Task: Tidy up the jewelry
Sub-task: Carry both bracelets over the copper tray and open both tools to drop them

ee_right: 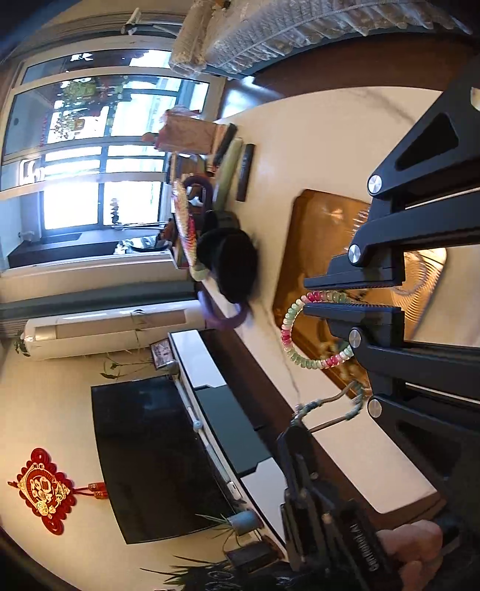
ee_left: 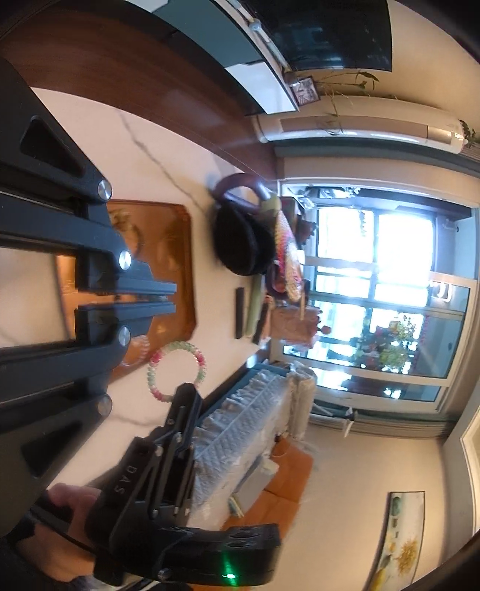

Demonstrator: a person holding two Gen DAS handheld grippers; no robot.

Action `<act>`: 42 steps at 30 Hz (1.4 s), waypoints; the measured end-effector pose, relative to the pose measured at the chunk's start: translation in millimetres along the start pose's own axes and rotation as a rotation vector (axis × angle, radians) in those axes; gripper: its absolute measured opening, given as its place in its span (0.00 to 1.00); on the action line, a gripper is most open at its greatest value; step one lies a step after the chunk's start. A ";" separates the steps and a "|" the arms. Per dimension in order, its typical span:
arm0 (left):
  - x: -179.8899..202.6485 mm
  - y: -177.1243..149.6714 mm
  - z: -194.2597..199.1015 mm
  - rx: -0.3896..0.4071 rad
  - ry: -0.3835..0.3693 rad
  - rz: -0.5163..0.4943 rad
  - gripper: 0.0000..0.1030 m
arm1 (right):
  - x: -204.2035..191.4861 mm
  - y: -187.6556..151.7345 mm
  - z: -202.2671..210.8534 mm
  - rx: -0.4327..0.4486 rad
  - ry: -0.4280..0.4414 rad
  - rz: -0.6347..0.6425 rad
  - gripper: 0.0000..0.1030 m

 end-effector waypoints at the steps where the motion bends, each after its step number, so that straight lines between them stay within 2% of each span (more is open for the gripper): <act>1: -1.5 6.7 -2.0 0.012 0.006 -0.010 0.02 | 1.8 3.0 -1.9 0.006 -0.001 -0.002 0.05; 6: -11.7 25.4 -22.4 0.019 0.014 -0.038 0.02 | 6.2 14.3 -23.2 0.007 -0.019 0.013 0.05; 10: -33.4 24.4 -55.7 -0.034 0.020 -0.022 0.02 | 4.5 13.2 -51.6 -0.022 -0.036 0.043 0.05; 18: -97.2 -24.0 -121.0 -0.215 0.077 0.132 0.02 | 11.1 -29.2 -131.1 -0.232 -0.021 0.032 0.05; 22: -106.5 -40.9 -133.6 -0.266 0.108 0.156 0.02 | 14.5 -42.6 -142.0 -0.281 -0.024 0.028 0.05; 25: -107.2 -47.8 -136.0 -0.275 0.125 0.169 0.02 | 15.4 -46.5 -144.4 -0.302 -0.043 0.015 0.06; 26: -106.6 -49.3 -135.9 -0.281 0.124 0.177 0.03 | 15.3 -47.2 -145.3 -0.307 -0.048 0.012 0.08; 27: -104.9 -50.4 -134.6 -0.286 0.127 0.183 0.05 | 14.6 -47.8 -145.8 -0.317 -0.060 0.004 0.15; 28: -103.2 -51.0 -133.3 -0.290 0.133 0.188 0.07 | 14.9 -48.4 -145.1 -0.322 -0.068 -0.007 0.30; 29: -100.7 -52.0 -130.3 -0.294 0.141 0.196 0.09 | 14.6 -48.4 -142.6 -0.323 -0.070 -0.016 0.39; 30: -97.6 -52.7 -125.8 -0.297 0.144 0.208 0.15 | 13.8 -47.4 -139.2 -0.317 -0.074 -0.019 0.49; 31: -96.2 -51.3 -122.1 -0.296 0.144 0.219 0.30 | 12.8 -45.9 -133.8 -0.304 -0.080 -0.018 0.50; 32: -92.2 -50.4 -114.6 -0.288 0.142 0.230 0.39 | 11.9 -43.9 -127.6 -0.297 -0.085 -0.017 0.50; 33: -87.4 -48.5 -106.2 -0.272 0.141 0.234 0.56 | 10.2 -41.8 -120.9 -0.291 -0.085 -0.017 0.52; 34: -82.3 -45.8 -98.0 -0.253 0.141 0.231 0.64 | 9.0 -39.5 -113.5 -0.285 -0.079 -0.024 0.53; 38: -47.1 -26.6 -57.9 -0.166 0.148 0.164 0.70 | 7.0 -30.9 -79.2 -0.247 -0.085 -0.077 0.62; 40: -29.4 -15.9 -36.7 -0.116 0.161 0.131 0.83 | 6.0 -26.6 -61.9 -0.230 -0.092 -0.100 0.66; 42: -10.3 -7.1 -13.2 -0.060 0.179 0.104 0.91 | 4.0 -21.5 -40.3 -0.204 -0.112 -0.110 0.68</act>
Point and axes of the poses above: each gripper's, at about its wrist camera, not at the fingertips, and z roughly against the way its jaws point, x to its right, y to its top, the point moved 1 cm from there along -z, roughly the way its jaws point, and after that the axes turned 15 degrees about -y, right-handed, at the moved point
